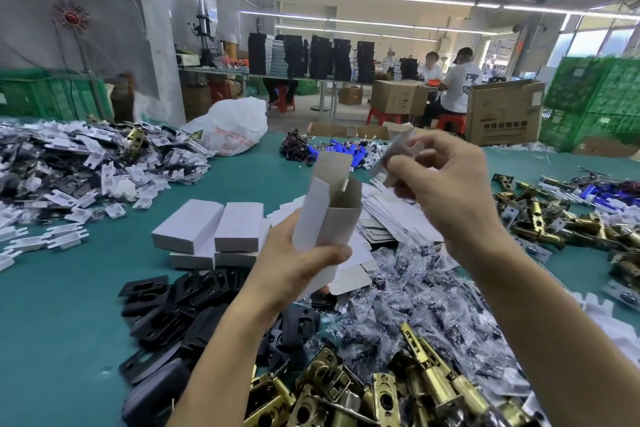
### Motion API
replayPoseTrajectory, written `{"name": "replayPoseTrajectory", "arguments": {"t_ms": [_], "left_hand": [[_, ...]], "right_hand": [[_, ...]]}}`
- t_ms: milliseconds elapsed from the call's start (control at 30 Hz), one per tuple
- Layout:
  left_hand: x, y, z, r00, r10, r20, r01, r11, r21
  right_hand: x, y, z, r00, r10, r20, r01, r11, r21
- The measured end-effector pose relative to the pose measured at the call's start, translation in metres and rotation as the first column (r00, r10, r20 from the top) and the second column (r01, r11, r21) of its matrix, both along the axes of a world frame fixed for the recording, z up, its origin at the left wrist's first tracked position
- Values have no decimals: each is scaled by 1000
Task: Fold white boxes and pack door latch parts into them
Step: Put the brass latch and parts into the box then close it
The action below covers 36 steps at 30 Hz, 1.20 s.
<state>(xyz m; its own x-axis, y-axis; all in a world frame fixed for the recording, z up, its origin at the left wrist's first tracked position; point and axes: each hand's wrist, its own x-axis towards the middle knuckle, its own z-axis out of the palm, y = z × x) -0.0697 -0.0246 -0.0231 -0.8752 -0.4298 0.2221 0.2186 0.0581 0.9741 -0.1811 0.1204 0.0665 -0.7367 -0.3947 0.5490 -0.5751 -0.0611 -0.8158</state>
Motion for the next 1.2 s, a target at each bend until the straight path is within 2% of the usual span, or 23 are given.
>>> {"name": "replayPoseTrajectory", "arguments": {"t_ms": [133,233,333,433,633,767,867,933,1067,1133,1200], "left_hand": [[-1,5,0,998,-25,-57,21,997,-69],[-1,6,1,992,12,-123,-25,995,-98],[-2,7,0,984,68,-166,-87,990,-107],[-2,9,-1,972,92,-215,-122,984,-131],[-5,8,-4,972,121,-204,-153,977,-151],[-3,8,-3,972,101,-212,-138,976,-168],[-2,8,-4,958,127,-256,-164,978,-126],[-2,9,-4,946,143,-290,-175,981,-88],[-2,8,-3,932,171,-319,-221,967,-126],[-3,7,-4,938,191,-288,-239,961,-141],[-3,7,-4,943,209,-258,-250,958,-137]], "right_hand": [[21,-6,3,951,-76,-299,85,996,19],[32,-10,-1,820,-128,-557,204,976,77],[39,-10,1,699,-135,-702,287,952,103],[46,-9,4,686,-103,-721,314,935,165],[38,2,14,815,29,-579,250,884,395],[38,1,14,759,-57,-648,254,943,214],[43,0,13,710,-86,-699,179,982,60],[48,-1,12,650,-70,-757,134,991,23],[55,-4,10,567,-54,-822,110,994,11],[55,-5,10,572,-34,-820,134,990,53],[55,-7,12,629,24,-777,173,970,170]]}}
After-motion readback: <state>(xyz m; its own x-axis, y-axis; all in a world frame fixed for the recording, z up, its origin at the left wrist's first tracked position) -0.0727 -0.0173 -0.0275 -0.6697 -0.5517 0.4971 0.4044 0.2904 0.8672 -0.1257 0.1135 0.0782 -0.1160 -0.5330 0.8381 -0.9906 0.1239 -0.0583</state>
